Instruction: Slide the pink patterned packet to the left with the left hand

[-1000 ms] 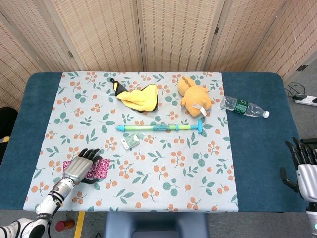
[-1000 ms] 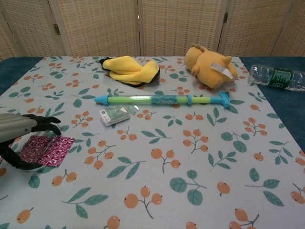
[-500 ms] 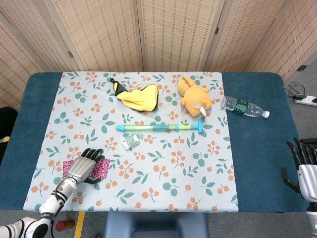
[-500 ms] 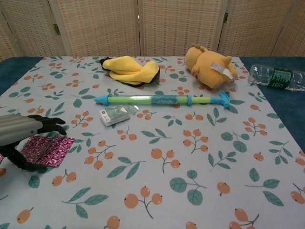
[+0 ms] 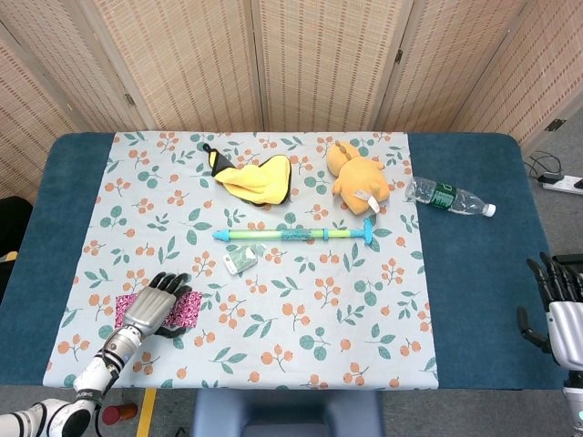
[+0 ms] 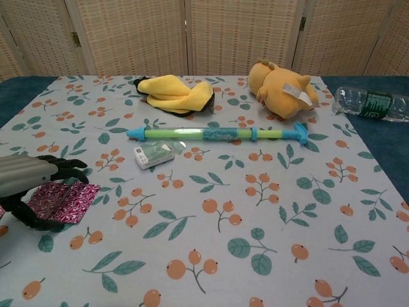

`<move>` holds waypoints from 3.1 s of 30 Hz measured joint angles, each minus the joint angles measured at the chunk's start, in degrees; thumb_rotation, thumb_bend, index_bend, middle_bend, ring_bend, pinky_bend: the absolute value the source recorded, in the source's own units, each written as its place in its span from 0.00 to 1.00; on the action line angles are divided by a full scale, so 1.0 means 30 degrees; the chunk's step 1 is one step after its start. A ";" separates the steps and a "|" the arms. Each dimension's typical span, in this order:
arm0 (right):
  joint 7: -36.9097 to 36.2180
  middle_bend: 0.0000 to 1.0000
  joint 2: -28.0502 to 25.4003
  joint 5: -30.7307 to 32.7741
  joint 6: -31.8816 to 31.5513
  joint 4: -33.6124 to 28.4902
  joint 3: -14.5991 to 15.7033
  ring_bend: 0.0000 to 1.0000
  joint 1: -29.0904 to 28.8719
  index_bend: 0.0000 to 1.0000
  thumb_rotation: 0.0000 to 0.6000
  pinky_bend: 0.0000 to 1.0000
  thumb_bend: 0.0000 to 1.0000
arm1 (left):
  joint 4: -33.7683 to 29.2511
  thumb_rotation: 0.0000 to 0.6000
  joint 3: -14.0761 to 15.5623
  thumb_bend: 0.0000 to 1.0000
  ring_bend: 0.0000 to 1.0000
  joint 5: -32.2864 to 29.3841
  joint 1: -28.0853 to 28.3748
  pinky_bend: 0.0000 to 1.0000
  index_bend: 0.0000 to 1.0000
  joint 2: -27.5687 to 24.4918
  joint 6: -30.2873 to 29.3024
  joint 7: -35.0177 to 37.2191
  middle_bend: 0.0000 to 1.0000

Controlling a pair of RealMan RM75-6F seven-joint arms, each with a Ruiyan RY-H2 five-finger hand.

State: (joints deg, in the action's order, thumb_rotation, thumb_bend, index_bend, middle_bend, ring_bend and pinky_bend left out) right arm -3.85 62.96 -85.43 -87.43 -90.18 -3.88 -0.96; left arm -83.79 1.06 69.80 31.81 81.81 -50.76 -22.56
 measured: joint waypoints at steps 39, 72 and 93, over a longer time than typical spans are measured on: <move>-0.0228 0.00 -0.0334 -0.0135 0.0006 0.0014 -0.0411 0.00 -0.0358 0.00 0.96 0.00 0.52 | -0.1534 0.78 -0.0215 0.29 0.00 -0.0481 -0.2751 0.00 0.27 -0.3187 -0.3954 0.2047 0.00; 0.0402 0.00 -0.0507 -0.0474 -0.0827 -0.0923 -0.0149 0.00 0.0127 0.00 0.96 0.00 0.52 | 0.2299 0.78 0.0419 0.29 0.00 0.0971 -0.3751 0.00 0.24 -0.1999 -0.2648 0.4494 0.00; 0.0701 0.00 -0.0545 -0.0611 -0.1127 -0.1235 -0.0079 0.00 0.0340 0.00 0.96 0.00 0.52 | 0.2763 0.78 0.0243 0.29 0.00 0.1238 -0.3726 0.00 0.21 -0.1948 -0.2055 0.4810 0.00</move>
State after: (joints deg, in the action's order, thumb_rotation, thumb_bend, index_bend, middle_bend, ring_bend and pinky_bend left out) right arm -1.74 61.32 -87.26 -90.81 -93.88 -4.12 0.06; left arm -75.50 1.79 73.51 20.64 75.97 -56.92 -8.13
